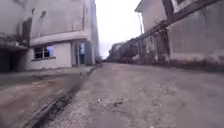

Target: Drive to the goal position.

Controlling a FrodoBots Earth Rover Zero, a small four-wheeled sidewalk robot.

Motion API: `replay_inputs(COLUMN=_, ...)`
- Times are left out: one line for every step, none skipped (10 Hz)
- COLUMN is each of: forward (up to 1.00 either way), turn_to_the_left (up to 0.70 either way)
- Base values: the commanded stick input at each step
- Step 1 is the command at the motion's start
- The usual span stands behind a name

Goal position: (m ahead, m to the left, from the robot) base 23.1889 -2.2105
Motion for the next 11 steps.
replay_inputs(forward=0.5, turn_to_the_left=0.0)
replay_inputs(forward=0.5, turn_to_the_left=0.0)
replay_inputs(forward=0.5, turn_to_the_left=0.0)
replay_inputs(forward=0.5, turn_to_the_left=0.0)
replay_inputs(forward=0.5, turn_to_the_left=0.0)
replay_inputs(forward=0.5, turn_to_the_left=0.0)
replay_inputs(forward=0.5, turn_to_the_left=0.0)
replay_inputs(forward=0.5, turn_to_the_left=0.0)
replay_inputs(forward=0.5, turn_to_the_left=0.0)
replay_inputs(forward=0.5, turn_to_the_left=0.0)
replay_inputs(forward=0.5, turn_to_the_left=0.0)
